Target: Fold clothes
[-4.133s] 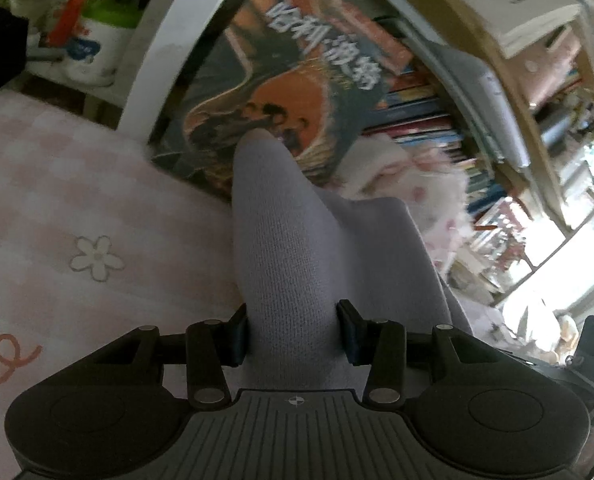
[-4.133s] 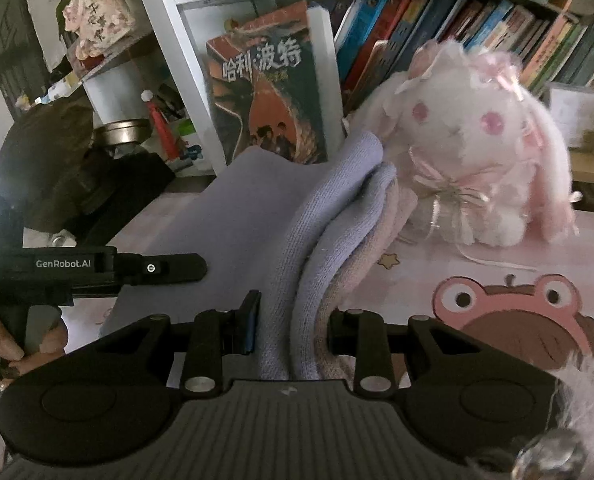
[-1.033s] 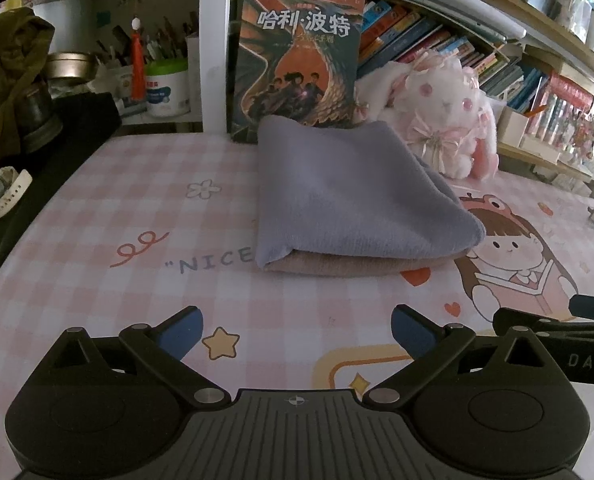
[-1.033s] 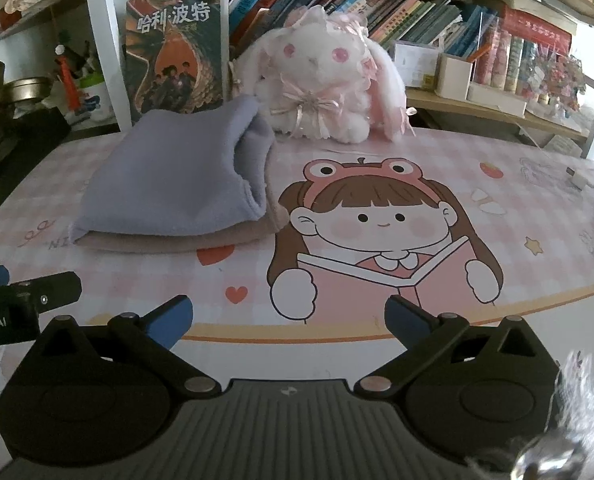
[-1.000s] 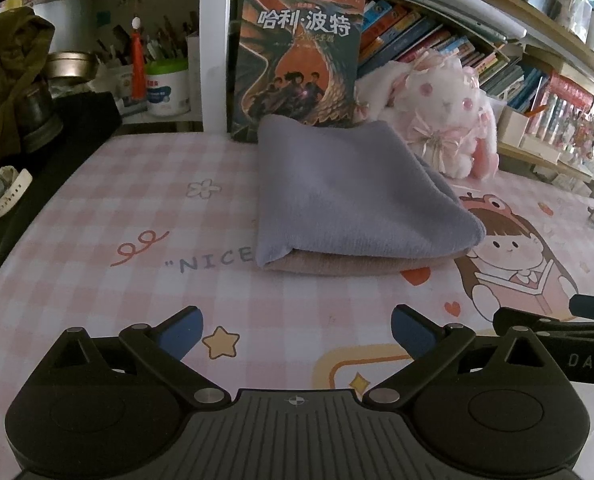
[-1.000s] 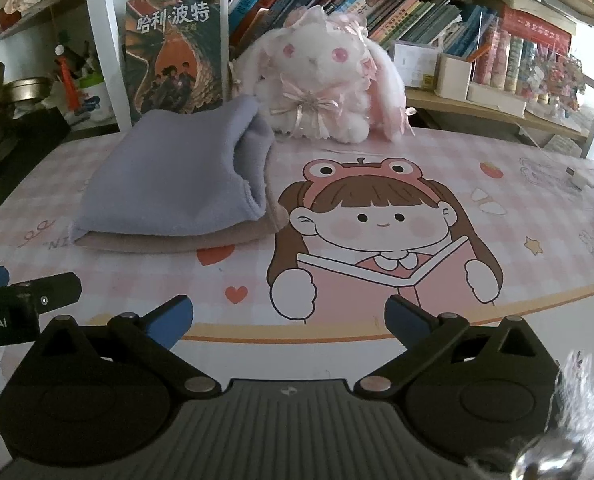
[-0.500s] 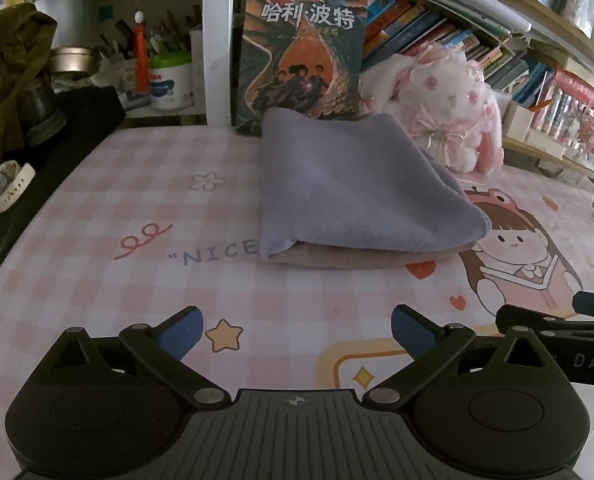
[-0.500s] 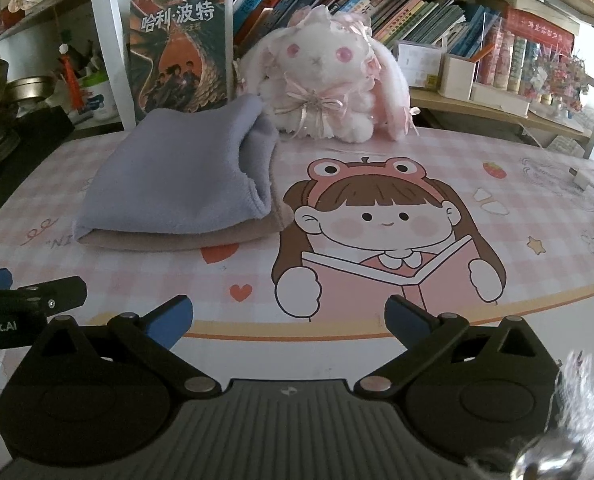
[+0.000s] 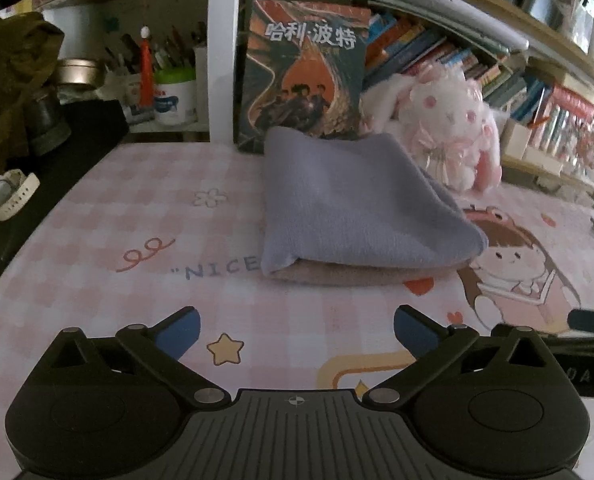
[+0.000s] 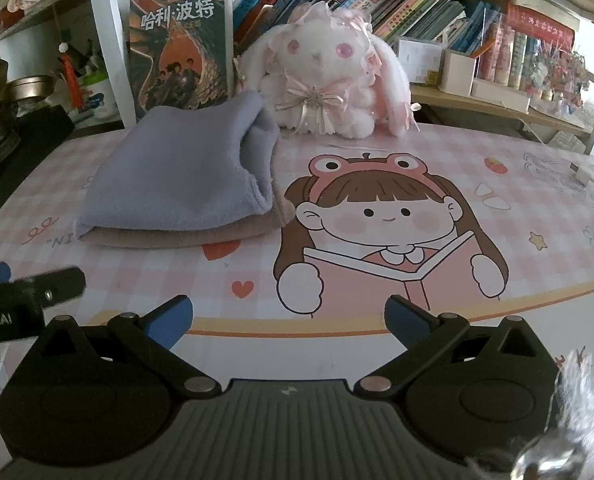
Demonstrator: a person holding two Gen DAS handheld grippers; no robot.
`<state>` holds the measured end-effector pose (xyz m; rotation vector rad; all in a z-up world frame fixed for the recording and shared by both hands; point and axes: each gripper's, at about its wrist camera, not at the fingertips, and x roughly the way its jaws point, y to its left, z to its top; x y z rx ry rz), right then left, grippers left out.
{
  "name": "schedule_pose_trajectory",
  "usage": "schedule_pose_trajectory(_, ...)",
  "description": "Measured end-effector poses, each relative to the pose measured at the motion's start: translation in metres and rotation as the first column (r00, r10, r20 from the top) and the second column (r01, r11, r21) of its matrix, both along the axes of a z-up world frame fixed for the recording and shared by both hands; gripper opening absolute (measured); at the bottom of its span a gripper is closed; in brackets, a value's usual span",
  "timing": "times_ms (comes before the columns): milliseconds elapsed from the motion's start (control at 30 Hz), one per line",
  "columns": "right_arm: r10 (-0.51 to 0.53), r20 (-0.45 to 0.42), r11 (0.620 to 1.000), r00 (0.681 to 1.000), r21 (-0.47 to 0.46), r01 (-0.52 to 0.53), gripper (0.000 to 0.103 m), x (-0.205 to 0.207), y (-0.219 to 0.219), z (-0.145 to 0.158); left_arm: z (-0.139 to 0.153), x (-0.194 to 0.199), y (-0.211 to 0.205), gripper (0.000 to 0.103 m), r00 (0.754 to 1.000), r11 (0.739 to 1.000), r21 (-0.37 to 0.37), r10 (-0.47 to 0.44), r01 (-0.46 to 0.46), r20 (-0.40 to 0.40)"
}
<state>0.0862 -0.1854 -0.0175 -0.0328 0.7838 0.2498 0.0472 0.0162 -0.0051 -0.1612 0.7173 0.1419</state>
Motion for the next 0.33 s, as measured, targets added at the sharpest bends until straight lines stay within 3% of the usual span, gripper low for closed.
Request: schedule_pose_trajectory(333, -0.005, -0.008, 1.0, 1.0, -0.001, 0.005, 0.103, 0.0002, 0.0, -0.002, 0.0003, 0.0007, 0.0, 0.103, 1.0, 1.0, 0.011, 0.019, -0.019, -0.001)
